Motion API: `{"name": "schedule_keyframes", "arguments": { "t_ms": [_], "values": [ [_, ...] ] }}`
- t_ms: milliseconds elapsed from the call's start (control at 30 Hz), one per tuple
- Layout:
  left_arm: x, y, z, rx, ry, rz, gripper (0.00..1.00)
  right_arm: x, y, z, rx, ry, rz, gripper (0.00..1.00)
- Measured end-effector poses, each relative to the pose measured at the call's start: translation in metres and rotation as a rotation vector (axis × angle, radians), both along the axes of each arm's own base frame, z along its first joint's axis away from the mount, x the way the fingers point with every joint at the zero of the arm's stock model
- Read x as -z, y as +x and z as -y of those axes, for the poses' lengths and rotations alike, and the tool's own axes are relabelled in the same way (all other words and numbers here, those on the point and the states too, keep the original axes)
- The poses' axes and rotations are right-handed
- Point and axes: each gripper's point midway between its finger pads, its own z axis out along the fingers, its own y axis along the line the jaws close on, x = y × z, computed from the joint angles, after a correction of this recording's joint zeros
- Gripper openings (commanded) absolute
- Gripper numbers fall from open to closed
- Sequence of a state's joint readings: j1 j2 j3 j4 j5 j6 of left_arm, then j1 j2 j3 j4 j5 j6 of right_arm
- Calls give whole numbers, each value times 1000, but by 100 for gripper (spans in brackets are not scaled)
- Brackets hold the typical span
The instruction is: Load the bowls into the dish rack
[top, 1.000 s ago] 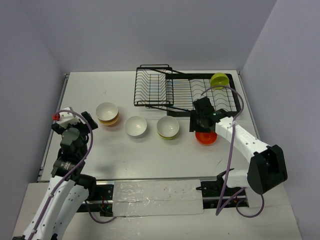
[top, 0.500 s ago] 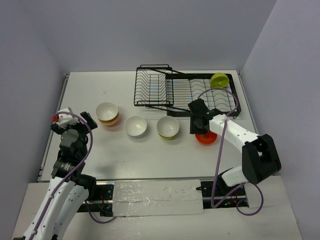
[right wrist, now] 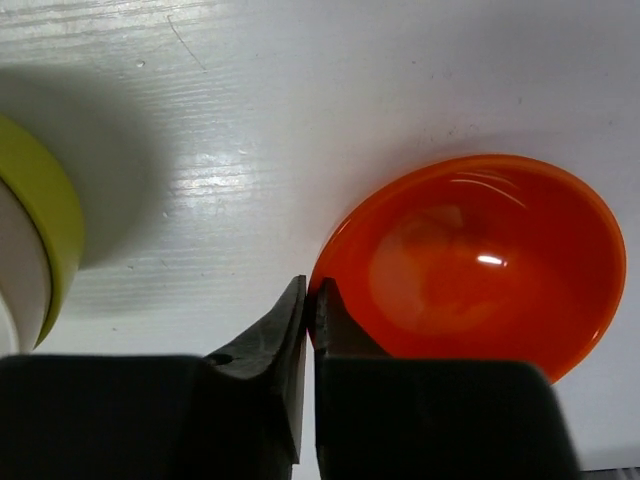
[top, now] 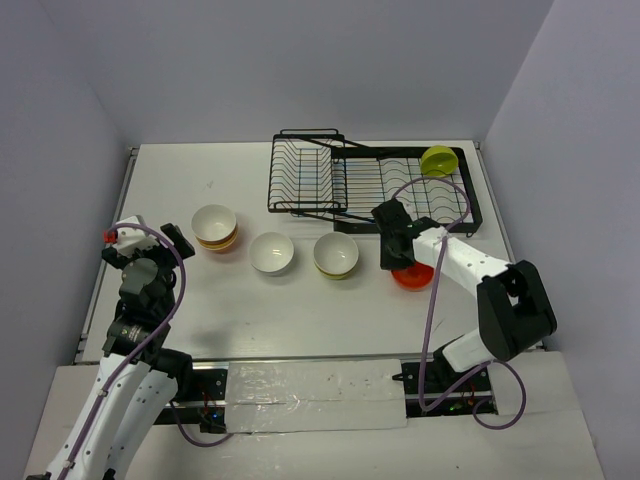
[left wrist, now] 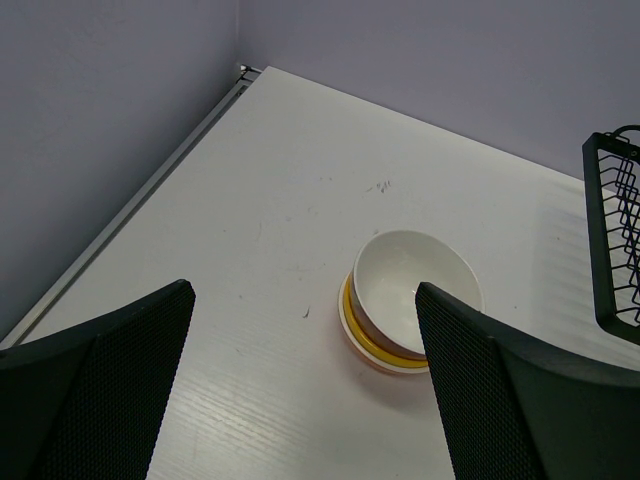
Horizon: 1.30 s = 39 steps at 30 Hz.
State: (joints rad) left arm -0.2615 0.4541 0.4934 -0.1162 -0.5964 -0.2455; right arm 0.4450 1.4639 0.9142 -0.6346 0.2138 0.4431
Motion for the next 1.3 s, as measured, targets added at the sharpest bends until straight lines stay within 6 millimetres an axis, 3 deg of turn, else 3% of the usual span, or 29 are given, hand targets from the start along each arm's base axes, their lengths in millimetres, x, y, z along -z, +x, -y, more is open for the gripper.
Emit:
{"name": "schedule_keyframes", "arguments": {
  "t_ms": [167,267,367,500,633,733,833,1133,1300],
  "values": [
    [0,0,0,0,0,0,97,-10,1,2,1,-8,21,0],
    [0,0,0,0,0,0,97,-33,9,-4,-7,20,65,0],
    [1,0,0,0,1,-1,97,-76,28,-13,-22,72,169,0],
    [2,0,0,0,2,-3,97,-149,58,-22,-39,194,368,0],
    [3,0,0,0,2,-4,97,-191,83,-7,-16,330,527,0],
    [2,-1,0,1,2,0,97,-196,101,9,1,416,600,0],
    [1,-2,-1,1,5,6,97,-190,120,22,9,503,645,0],
    [1,-2,-1,2,17,0,96,-186,182,45,5,733,768,0],
    [5,0,-1,2,22,-16,95,-174,212,66,27,890,832,0]
  ]
}}
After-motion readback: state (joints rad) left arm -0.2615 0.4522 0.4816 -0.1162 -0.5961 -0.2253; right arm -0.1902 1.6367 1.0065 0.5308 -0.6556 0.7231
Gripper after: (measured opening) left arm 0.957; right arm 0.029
